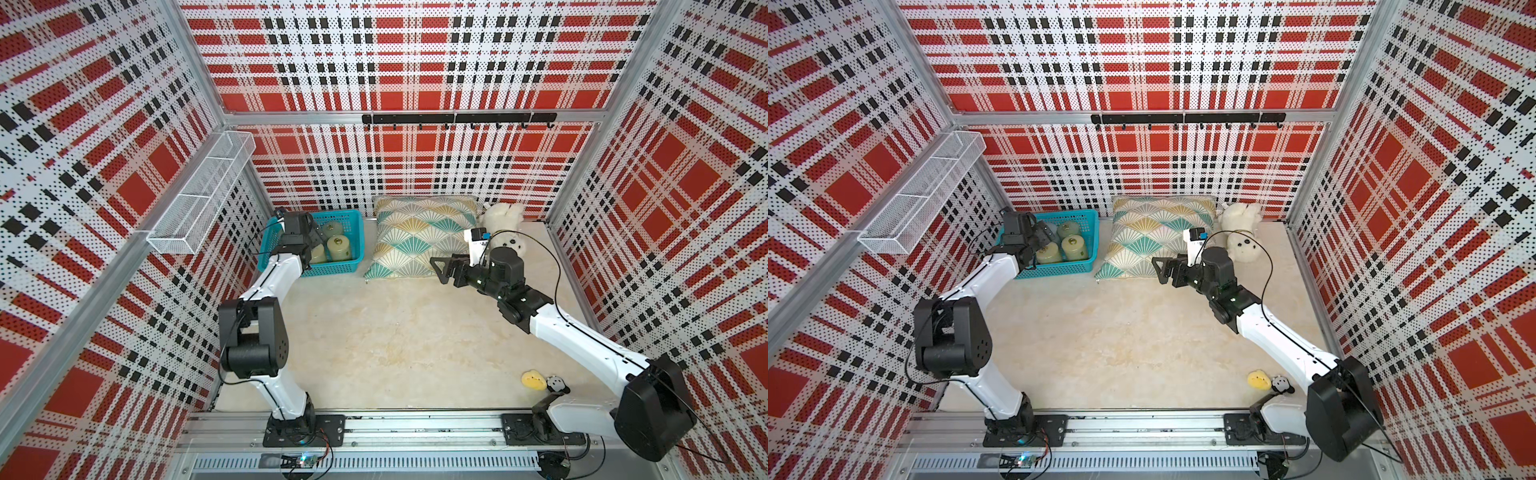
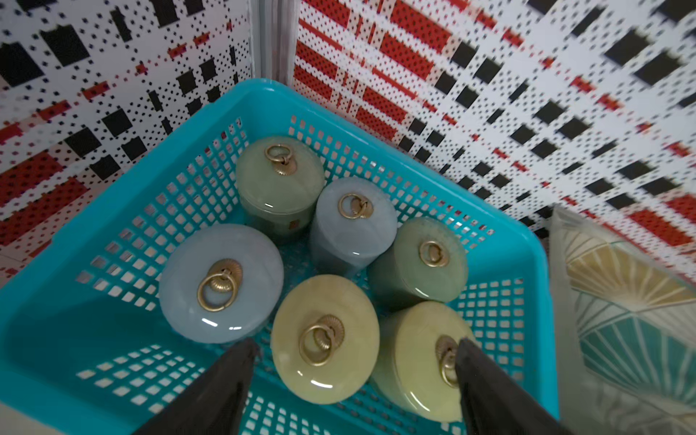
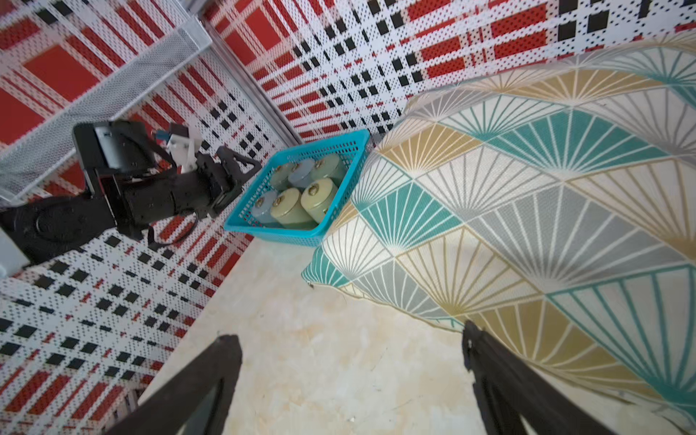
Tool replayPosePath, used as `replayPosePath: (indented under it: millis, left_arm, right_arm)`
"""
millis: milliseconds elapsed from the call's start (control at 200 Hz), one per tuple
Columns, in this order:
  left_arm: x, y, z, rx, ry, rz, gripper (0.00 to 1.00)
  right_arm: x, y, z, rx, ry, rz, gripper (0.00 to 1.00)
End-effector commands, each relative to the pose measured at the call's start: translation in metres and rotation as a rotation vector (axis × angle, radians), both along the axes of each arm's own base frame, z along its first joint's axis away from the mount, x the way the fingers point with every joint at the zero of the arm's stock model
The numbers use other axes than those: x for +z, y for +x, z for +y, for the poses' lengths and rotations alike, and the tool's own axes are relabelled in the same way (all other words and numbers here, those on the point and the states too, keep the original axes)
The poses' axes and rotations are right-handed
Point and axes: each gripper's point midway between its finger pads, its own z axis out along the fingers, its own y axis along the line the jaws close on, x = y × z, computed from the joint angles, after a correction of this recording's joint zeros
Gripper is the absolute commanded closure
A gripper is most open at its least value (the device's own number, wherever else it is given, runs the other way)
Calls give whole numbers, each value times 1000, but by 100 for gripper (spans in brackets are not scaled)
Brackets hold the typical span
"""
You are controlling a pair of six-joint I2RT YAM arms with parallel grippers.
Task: Take the tea canister out of the basket
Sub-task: Move the basket to the center of the board.
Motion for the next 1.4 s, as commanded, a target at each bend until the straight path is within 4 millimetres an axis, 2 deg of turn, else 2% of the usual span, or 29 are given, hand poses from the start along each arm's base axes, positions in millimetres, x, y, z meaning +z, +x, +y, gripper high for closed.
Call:
replayPosePath:
  millis: [0,95,235,361,486,606,621,666,967,1072,1177,1213,1313,1363,1393]
  left_arm:
    - [-16,-5,-4,-49,51,111,17]
    - [-16,-1,-25,-80,76,112,18]
    - [-12,10,-72,-169,187,121,18]
    - [-7,18,-110,-241,170,96,17]
    - [-6,25,-137,-297,162,87,22]
    - [-13,32,-147,-321,157,103,29]
    - [-15,29,-164,-352,159,106,30]
    - [-19,32,-172,-367,160,114,35]
    - [-58,51,-188,-391,159,200,45]
    - [-73,55,-185,-372,177,240,51]
    - [-84,57,-177,-343,213,279,53]
    - [-86,57,-173,-333,223,286,56]
    - [-89,55,-163,-313,219,295,72]
    - [-91,54,-158,-308,219,304,87]
    - [-92,52,-154,-300,221,309,90]
  right_arm:
    - [-22,2,2,16,-86,34,0]
    - [-26,2,8,42,-76,61,0]
    - [-31,2,13,63,-84,101,0]
    - [-34,3,10,44,-106,122,0]
    - [-41,7,8,26,-162,168,0]
    - [-40,7,6,15,-165,161,0]
    - [-40,7,6,13,-168,160,0]
    - [-40,8,5,4,-179,159,0]
    - [-36,7,2,-10,-180,144,0]
    - [-35,7,1,-14,-180,139,0]
    - [-33,6,0,-14,-177,132,0]
    - [-32,6,1,-14,-176,130,0]
    - [-31,5,0,-14,-174,125,0]
    - [-30,5,-1,-16,-172,122,0]
    - [-30,4,-1,-17,-172,122,0]
